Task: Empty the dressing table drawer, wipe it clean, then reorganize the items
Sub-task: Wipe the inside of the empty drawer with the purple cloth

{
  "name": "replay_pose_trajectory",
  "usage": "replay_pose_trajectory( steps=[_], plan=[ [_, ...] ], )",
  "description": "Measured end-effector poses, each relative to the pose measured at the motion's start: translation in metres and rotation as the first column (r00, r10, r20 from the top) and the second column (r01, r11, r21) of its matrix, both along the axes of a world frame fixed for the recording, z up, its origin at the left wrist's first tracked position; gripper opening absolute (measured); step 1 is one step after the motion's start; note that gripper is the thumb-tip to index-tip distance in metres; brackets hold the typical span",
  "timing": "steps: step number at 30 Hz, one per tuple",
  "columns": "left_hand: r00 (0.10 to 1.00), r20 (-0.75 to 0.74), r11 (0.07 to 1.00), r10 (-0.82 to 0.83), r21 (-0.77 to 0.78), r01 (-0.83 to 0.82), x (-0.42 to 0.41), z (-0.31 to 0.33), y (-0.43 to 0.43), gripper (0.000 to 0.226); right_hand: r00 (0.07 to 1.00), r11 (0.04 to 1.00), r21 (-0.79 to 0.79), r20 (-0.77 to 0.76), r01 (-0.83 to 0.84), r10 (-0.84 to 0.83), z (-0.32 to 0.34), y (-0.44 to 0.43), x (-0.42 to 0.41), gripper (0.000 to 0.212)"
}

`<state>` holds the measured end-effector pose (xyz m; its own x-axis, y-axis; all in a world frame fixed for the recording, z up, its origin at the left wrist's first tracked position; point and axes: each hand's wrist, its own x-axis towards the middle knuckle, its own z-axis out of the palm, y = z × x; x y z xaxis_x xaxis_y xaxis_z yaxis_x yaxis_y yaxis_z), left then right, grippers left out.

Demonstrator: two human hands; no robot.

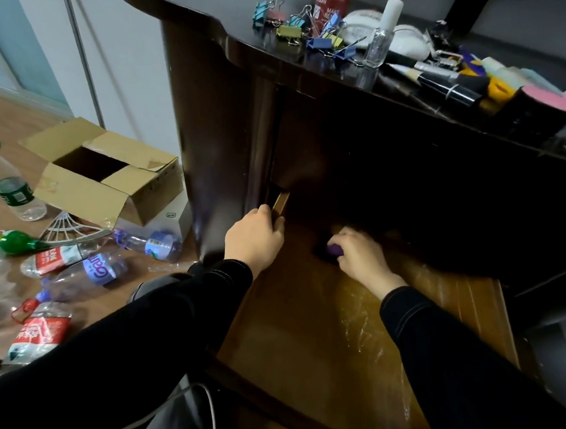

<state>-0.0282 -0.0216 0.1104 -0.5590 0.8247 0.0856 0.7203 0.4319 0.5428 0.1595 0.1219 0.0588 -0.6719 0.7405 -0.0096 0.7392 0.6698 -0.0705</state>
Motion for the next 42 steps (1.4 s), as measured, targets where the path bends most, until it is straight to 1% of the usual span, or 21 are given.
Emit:
replay_pose_trajectory(
  steps=[2,4,7,10,12,13,15,16,18,20,22,25,29,31,32,34,36,37,39,40,42],
  plan=[
    [1.0,0.009,1.0,-0.005,-0.002,0.005,0.001,0.003,-0.002,0.031,0.993,0.994,-0.015,0.054,-0.108,0.108,0.006,-0.026,0.006,0.043],
    [1.0,0.013,1.0,-0.008,-0.007,0.008,0.002,0.007,-0.005,0.032,0.975,0.975,-0.084,0.06,-0.208,0.213,0.009,-0.06,0.016,0.043],
    [0.999,0.03,1.0,-0.011,-0.018,0.012,0.005,0.012,-0.009,0.034,0.924,0.912,-0.197,0.066,-0.359,0.378,0.006,-0.115,0.035,0.046],
    [1.0,0.026,1.0,-0.017,-0.021,0.018,0.006,0.014,-0.011,0.034,0.89,0.855,-0.309,0.054,-0.416,0.452,0.006,-0.135,0.048,0.051],
    [1.0,0.014,1.0,-0.018,-0.025,0.019,0.006,0.013,-0.01,0.035,0.909,0.857,-0.337,0.01,-0.389,0.417,0.013,-0.121,0.049,0.045],
    [1.0,0.012,1.0,-0.017,-0.019,0.017,0.005,0.011,-0.008,0.034,0.935,0.879,-0.331,-0.033,-0.342,0.352,0.016,-0.108,0.048,0.041],
    [1.0,0.004,1.0,-0.013,-0.005,0.013,0.003,0.007,-0.004,0.032,0.976,0.945,-0.255,-0.123,-0.203,0.177,0.021,-0.074,0.043,0.035],
    [1.0,-0.005,1.0,-0.011,0.0,0.011,0.001,0.004,-0.002,0.031,0.985,0.972,-0.197,-0.141,-0.128,0.101,0.021,-0.054,0.039,0.034],
    [1.0,-0.022,1.0,-0.005,0.007,0.005,-0.001,0.0,0.001,0.03,0.993,0.994,-0.113,-0.117,-0.008,-0.005,0.017,-0.021,0.033,0.034],
    [0.999,-0.033,1.0,-0.001,0.014,0.001,-0.001,-0.004,0.003,0.029,0.993,0.989,-0.135,-0.1,0.056,-0.07,0.009,-0.002,0.028,0.036],
    [0.999,-0.033,1.0,0.001,0.016,0.0,-0.002,-0.006,0.005,0.028,0.995,0.988,-0.146,-0.074,0.05,-0.061,0.0,0.002,0.026,0.037],
    [1.0,-0.019,1.0,0.004,0.007,-0.004,-0.002,-0.005,0.003,0.029,0.999,0.991,-0.133,0.021,-0.029,0.032,-0.003,-0.014,0.03,0.039],
    [1.0,-0.003,1.0,-0.005,-0.006,0.005,0.001,0.003,0.0,0.03,0.991,0.951,-0.289,0.049,-0.108,0.128,-0.002,-0.062,0.046,0.04],
    [1.0,0.002,1.0,-0.01,-0.008,0.01,0.003,0.008,-0.004,0.031,0.979,0.921,-0.357,0.069,-0.157,0.193,-0.003,-0.095,0.054,0.048],
    [1.0,0.008,1.0,-0.011,-0.016,0.011,0.004,0.01,-0.006,0.032,0.967,0.906,-0.386,0.106,-0.173,0.23,-0.004,-0.112,0.057,0.056],
    [1.0,0.021,1.0,-0.018,-0.022,0.018,0.006,0.013,-0.011,0.032,0.94,0.867,-0.466,0.181,-0.177,0.289,-0.006,-0.143,0.064,0.071],
    [1.0,0.02,0.999,-0.024,-0.021,0.024,0.008,0.015,-0.012,0.033,0.925,0.839,-0.519,0.215,-0.165,0.315,-0.002,-0.154,0.068,0.077],
    [1.0,0.017,0.999,-0.026,-0.022,0.026,0.008,0.016,-0.012,0.033,0.928,0.822,-0.544,0.197,-0.166,0.317,0.003,-0.15,0.068,0.073],
    [0.999,0.014,0.999,-0.03,-0.025,0.031,0.007,0.015,-0.012,0.033,0.954,0.789,-0.582,0.072,-0.197,0.291,0.014,-0.134,0.064,0.052],
    [0.999,0.011,0.999,-0.03,-0.023,0.03,0.007,0.014,-0.011,0.033,0.97,0.794,-0.573,-0.009,-0.204,0.243,0.02,-0.122,0.06,0.043],
    [1.0,-0.008,1.0,-0.024,-0.02,0.024,0.006,0.01,-0.008,0.033,0.985,0.863,-0.478,-0.127,-0.162,0.114,0.025,-0.088,0.048,0.038]
  ],
)
